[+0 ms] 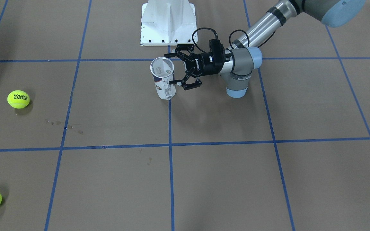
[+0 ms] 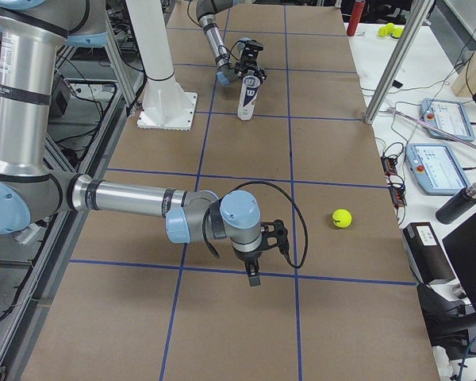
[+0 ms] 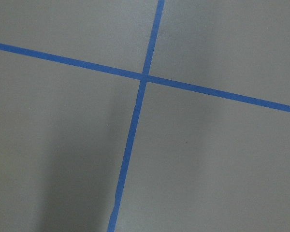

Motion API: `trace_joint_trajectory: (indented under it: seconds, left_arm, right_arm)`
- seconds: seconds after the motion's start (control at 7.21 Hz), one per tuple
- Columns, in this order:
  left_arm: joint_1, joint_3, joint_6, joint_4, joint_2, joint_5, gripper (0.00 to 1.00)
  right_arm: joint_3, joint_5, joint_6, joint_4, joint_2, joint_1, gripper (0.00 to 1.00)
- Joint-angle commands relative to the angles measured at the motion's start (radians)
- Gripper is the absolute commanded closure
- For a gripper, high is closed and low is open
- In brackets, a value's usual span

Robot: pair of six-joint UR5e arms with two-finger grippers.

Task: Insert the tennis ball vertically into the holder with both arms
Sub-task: 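Withdraw the open left gripper away from the standing can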

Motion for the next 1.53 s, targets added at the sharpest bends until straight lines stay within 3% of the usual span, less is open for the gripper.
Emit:
trace_joint_trajectory:
  seconds: [0.0, 1.39]
  left_arm:
    - [0.005, -0.038, -0.002, 0.000, 0.032, -0.002, 0.01]
    - [-0.019, -0.121, 0.024, 0.001, 0.077, -0.011, 0.01]
  right_arm:
    - [0.000, 0.000, 0.000, 0.000, 0.000, 0.000, 0.00]
    - [-0.002, 0.000, 0.000, 0.000, -0.002, 0.000, 0.00]
